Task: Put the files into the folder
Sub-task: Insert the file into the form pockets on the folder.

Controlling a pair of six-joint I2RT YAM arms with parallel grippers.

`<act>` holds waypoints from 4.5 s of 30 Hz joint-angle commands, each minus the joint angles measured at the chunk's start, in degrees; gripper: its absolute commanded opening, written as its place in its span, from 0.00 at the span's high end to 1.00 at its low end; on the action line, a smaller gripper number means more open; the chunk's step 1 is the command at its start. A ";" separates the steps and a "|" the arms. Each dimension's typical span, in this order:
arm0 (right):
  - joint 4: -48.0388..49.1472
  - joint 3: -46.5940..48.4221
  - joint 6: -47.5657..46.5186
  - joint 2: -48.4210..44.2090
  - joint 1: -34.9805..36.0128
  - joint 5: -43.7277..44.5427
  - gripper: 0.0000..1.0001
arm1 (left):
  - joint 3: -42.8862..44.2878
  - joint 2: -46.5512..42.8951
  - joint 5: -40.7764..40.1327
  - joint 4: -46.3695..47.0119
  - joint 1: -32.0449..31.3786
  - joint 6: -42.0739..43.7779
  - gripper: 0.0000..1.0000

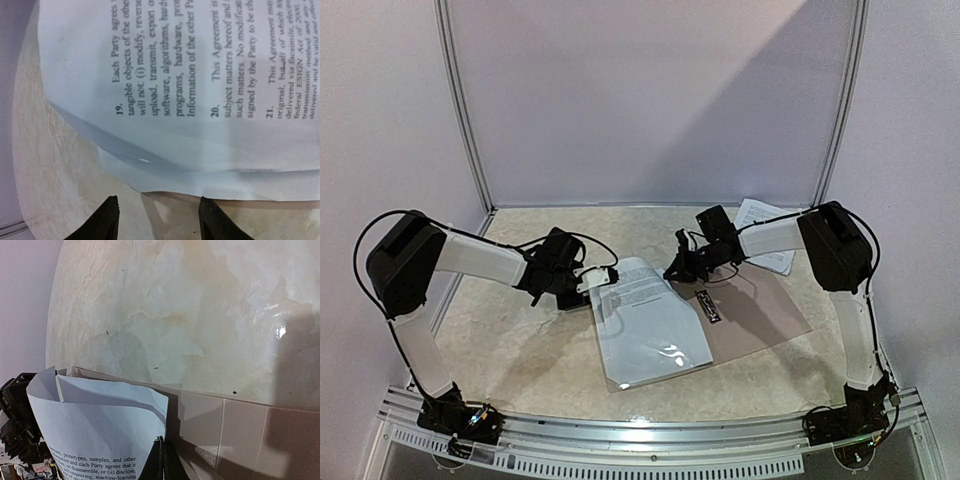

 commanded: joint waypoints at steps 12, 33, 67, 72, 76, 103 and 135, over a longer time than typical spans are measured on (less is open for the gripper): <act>1.99 -1.47 0.34 -0.61 0.25 2.23 0.98 | 16.27 5.42 33.96 -21.32 9.59 -29.02 0.49; 1.33 -1.74 0.43 -0.70 0.30 2.80 0.99 | 8.06 8.90 47.35 -6.79 11.73 -50.52 0.48; -0.14 -0.41 0.42 -1.59 0.14 3.55 0.91 | 8.01 8.75 52.40 -3.82 12.42 -52.43 1.00; -5.78 0.20 -4.46 -6.38 0.43 11.17 0.77 | 9.84 8.67 47.51 -11.08 12.42 -48.45 1.00; -12.81 0.23 -10.33 -10.78 1.60 19.18 0.66 | 10.37 9.36 45.29 -13.22 12.42 -47.07 1.00; -31.39 -9.74 -19.65 -14.82 8.22 39.30 0.51 | 16.15 11.77 40.69 -23.81 7.90 -34.94 1.00; -25.93 -12.94 -11.99 -13.76 8.56 43.08 0.73 | 21.59 15.66 38.90 -30.42 4.34 -25.27 1.00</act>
